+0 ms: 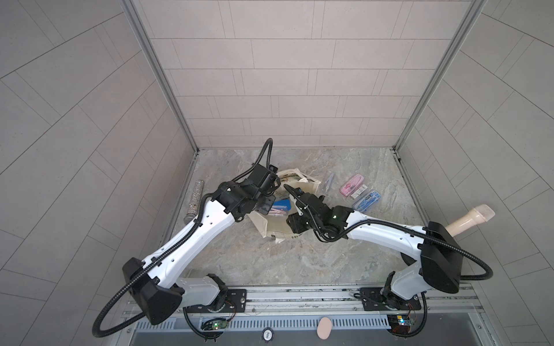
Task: Take out the compass set from the canvas bag
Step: Pick up the compass set from the canvas bag.
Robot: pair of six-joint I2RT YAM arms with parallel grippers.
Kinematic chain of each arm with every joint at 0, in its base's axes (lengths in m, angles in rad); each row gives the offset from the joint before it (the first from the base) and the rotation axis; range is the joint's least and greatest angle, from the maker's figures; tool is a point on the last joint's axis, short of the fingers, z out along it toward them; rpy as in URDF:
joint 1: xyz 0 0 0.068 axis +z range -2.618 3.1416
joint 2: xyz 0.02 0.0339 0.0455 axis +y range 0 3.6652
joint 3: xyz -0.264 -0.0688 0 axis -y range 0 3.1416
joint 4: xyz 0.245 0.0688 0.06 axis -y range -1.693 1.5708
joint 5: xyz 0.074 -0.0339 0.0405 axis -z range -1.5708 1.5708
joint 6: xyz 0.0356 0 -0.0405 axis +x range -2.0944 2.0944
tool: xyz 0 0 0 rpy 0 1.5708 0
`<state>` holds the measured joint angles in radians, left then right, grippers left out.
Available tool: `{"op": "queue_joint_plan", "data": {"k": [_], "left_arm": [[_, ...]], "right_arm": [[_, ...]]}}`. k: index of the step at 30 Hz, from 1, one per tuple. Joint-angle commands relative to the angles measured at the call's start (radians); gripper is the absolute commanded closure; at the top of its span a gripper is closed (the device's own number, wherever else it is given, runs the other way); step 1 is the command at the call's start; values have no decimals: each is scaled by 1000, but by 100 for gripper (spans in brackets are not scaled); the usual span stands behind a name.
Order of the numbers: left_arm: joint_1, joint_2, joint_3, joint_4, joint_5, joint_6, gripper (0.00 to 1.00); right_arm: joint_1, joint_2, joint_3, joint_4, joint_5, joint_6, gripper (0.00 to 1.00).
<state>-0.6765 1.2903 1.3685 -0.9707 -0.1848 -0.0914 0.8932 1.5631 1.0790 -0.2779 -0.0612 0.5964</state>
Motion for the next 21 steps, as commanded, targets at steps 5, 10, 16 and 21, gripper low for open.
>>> {"op": "queue_joint_plan", "data": {"k": [5, 10, 16, 21], "left_arm": [[0, 2, 32, 58, 59, 41, 100], [0, -1, 6, 83, 81, 59, 100], [0, -28, -13, 111, 91, 58, 100], [2, -39, -26, 116, 72, 62, 100]], "right_arm": [[-25, 158, 98, 2, -50, 47, 45], [-28, 261, 183, -19, -32, 45, 47], [-36, 318, 210, 15, 15, 82, 34], [-40, 308, 189, 25, 87, 139, 27]]}}
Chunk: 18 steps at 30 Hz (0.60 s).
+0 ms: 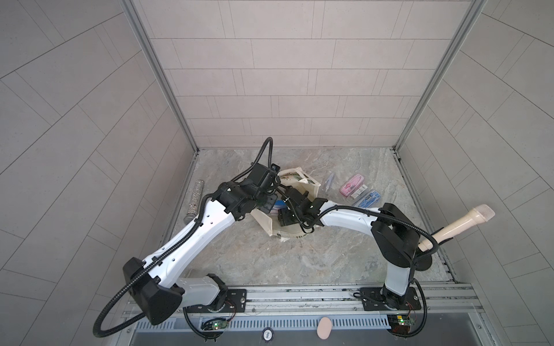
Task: Take out the compass set from the canvas bag
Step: Pick up the compass set from the canvas bag.
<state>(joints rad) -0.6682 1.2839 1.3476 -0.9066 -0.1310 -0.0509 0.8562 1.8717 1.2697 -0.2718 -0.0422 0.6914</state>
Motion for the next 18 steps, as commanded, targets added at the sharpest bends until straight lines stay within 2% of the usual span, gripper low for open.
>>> {"op": "queue_joint_plan", "data": {"k": [1, 7, 11, 18], "left_arm": [[-7, -35, -3, 53, 21, 25, 100], [-7, -33, -6, 58, 25, 31, 100], [-7, -23, -22, 62, 40, 36, 100], [-7, -61, -116, 97, 62, 14, 100]], "right_arm": [[-3, -7, -14, 35, 78, 49, 26], [-6, -22, -30, 94, 64, 51, 26], [-16, -32, -96, 259, -1, 75, 23], [-26, -50, -169, 437, -87, 127, 23]]}}
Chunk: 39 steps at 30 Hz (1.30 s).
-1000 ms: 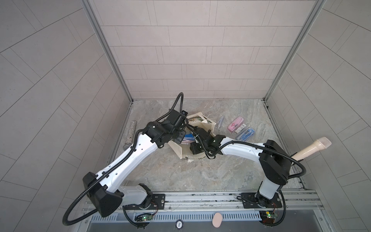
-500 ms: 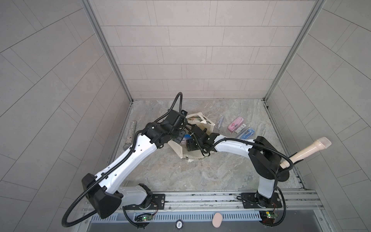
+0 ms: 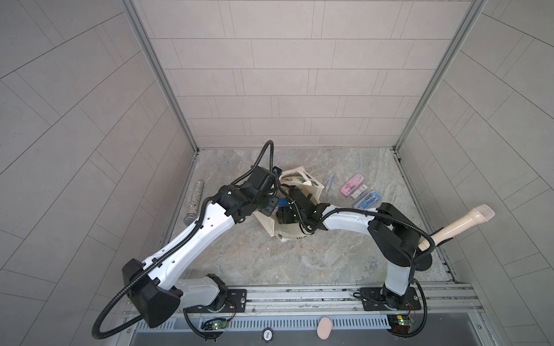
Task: Take out the compass set from the canvas bag
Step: Pick up the compass set from the canvas bag.
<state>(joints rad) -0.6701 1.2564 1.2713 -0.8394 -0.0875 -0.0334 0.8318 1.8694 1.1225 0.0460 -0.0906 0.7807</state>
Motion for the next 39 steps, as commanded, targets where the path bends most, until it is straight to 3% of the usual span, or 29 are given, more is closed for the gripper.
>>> {"op": "queue_joint_plan", "data": {"k": [1, 9, 22, 26, 29, 31, 39], "left_arm": [[-5, -45, -61, 36, 24, -9, 100], [-5, -84, -168, 75, 48, -31, 100], [-5, -71, -142, 53, 53, -24, 100], [-5, -61, -127, 47, 51, -24, 100], [-4, -55, -120, 45, 51, -24, 100], [-4, -54, -119, 44, 53, -24, 100], [-5, -43, -116, 42, 69, -19, 100]], "right_arm": [[-2, -59, -36, 146, -47, 36, 23], [-18, -94, -96, 270, -116, 49, 28], [-22, -63, -130, 462, -208, 135, 35], [-21, -93, -107, 280, -95, 128, 32], [-20, -100, -51, 55, 33, 110, 25], [-21, -98, -34, 2, 72, 110, 22], [-47, 2, -25, 211, -72, 169, 18]]}}
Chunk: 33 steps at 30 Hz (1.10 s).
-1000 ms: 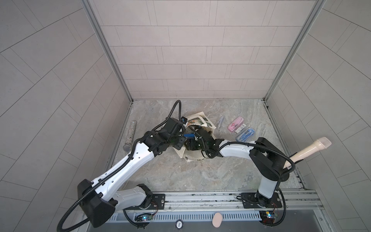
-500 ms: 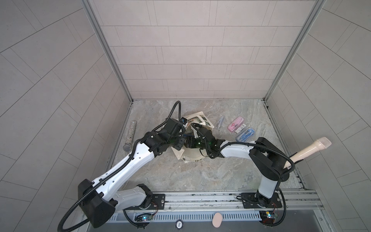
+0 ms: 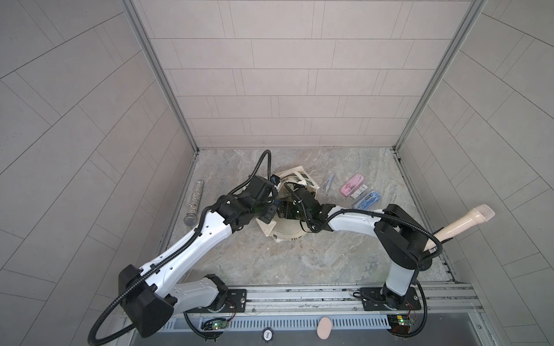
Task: Take out the compass set from the canvas bag
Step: Pick up the compass set from the canvas bag.
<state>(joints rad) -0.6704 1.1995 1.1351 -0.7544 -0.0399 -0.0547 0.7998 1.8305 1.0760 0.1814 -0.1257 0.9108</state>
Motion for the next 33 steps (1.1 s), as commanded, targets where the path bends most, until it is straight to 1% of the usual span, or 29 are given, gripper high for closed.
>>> {"op": "queue_joint_plan", "data": {"k": [1, 6, 11, 14, 18, 23, 24, 28, 33], "left_arm": [[-5, 17, 24, -45, 23, 4, 100], [-4, 26, 35, -49, 34, 13, 100], [-5, 28, 49, -62, 31, 19, 100], [-4, 27, 49, -63, 28, 19, 100], [-5, 26, 45, -64, 21, 21, 100], [-5, 34, 49, -64, 8, 26, 100], [-4, 38, 52, -64, 8, 27, 100], [-5, 51, 67, -69, 15, 26, 100], [-4, 52, 80, -79, 9, 27, 100]], "right_arm": [[-16, 59, 29, 100, -48, 44, 19], [-16, 117, 91, 109, -76, 37, 18], [-13, 138, 107, 174, -140, 46, 19], [-8, 132, 91, 246, -194, 57, 20], [-4, 102, 26, 358, -242, 87, 23], [4, 88, -24, 403, -270, 104, 26], [4, 90, -31, 408, -271, 107, 27], [4, 102, -43, 453, -287, 130, 39], [4, 99, -38, 426, -285, 113, 45]]}}
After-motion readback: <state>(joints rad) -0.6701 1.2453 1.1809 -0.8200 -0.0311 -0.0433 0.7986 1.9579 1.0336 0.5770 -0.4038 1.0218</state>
